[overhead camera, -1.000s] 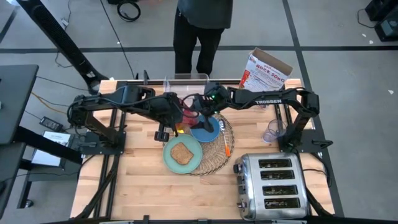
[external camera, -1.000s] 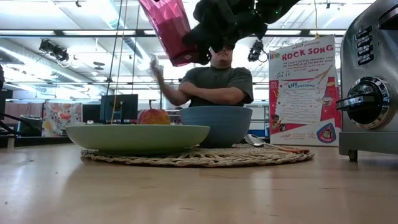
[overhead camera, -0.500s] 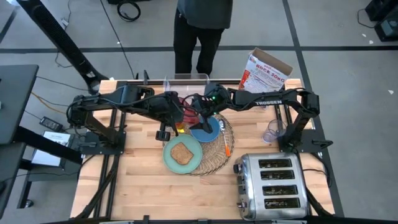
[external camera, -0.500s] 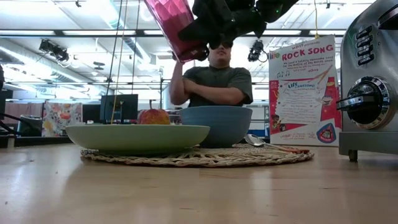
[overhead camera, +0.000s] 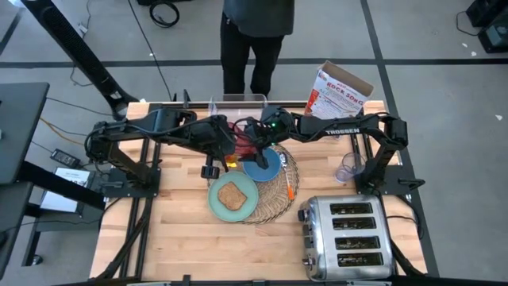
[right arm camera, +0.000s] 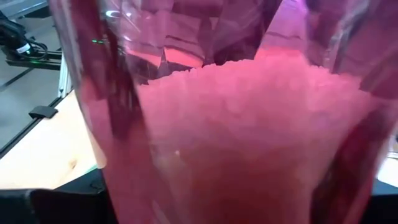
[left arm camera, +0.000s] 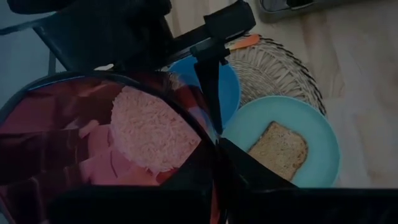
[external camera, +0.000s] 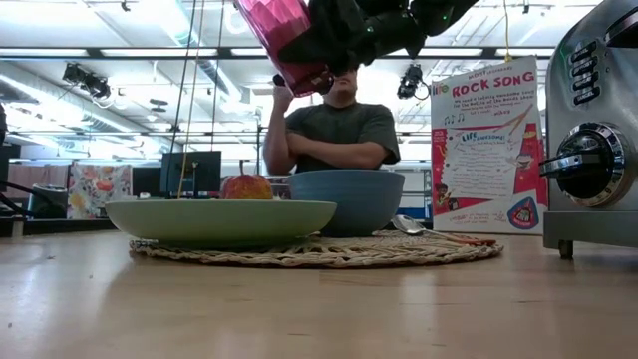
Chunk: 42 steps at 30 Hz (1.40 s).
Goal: Arrange a breakfast setting
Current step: Move the red cup to the top right of the table mat
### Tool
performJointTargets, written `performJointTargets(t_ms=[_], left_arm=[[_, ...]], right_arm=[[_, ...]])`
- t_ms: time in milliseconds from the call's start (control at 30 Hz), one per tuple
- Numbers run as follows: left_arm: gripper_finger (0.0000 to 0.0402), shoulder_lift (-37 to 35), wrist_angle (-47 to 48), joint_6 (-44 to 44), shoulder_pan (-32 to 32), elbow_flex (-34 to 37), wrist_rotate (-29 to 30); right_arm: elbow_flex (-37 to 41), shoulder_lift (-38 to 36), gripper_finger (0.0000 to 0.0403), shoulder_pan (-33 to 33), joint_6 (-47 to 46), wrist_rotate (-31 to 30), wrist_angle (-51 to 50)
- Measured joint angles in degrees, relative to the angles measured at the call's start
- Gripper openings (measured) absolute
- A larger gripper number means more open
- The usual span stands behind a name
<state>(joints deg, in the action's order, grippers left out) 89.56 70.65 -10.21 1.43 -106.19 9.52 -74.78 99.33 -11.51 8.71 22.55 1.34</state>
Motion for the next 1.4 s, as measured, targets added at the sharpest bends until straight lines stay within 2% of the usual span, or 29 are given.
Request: performJointTargets(t_ms=[200,433,600,767,900,1000,1100,1233,1400], left_arm=[[0.0058,0.0,-0.4,2.3,0.0,0.0,0.1],[0.015,-1.7,1.6,5.3,0.0,0.0,-0.2],[0.0207,-6.2,3.3,12.7,-0.2,0.0,0.1],[0.0223,-12.4,4.2,25.8,-0.7,0.0,1.3],[0.0214,-16.1,1.0,29.5,0.2,0.0,4.4],[0.0205,-17.6,-4.2,29.9,0.6,0.2,6.4],[0.02,-18.8,-13.4,29.0,0.7,4.3,7.3],[0.0202,-20.2,-28.4,28.7,-1.0,15.6,7.0],[0.0222,-20.7,-50.3,28.7,-5.1,30.0,2.5]], right_arm=[[0.0,0.0,0.032,0.0,-0.1,-1.6,0.2],[0.0,-1.8,0.032,-0.2,0.0,-3.9,-0.9],[1.5,-4.9,0.032,-1.5,-0.1,-5.3,-2.7],[8.8,-10.9,0.032,-4.2,-1.7,-9.7,-1.2],[17.0,-17.0,0.032,-5.9,-3.0,-15.1,3.2],[23.9,-21.4,0.032,-7.2,-5.2,-18.2,8.0],[29.9,-24.3,0.032,-8.1,-6.1,-20.9,10.5],[33.9,-27.2,0.032,-8.9,-7.1,-21.5,10.8],[35.1,-32.1,0.032,-8.9,-7.2,-23.9,11.8]])
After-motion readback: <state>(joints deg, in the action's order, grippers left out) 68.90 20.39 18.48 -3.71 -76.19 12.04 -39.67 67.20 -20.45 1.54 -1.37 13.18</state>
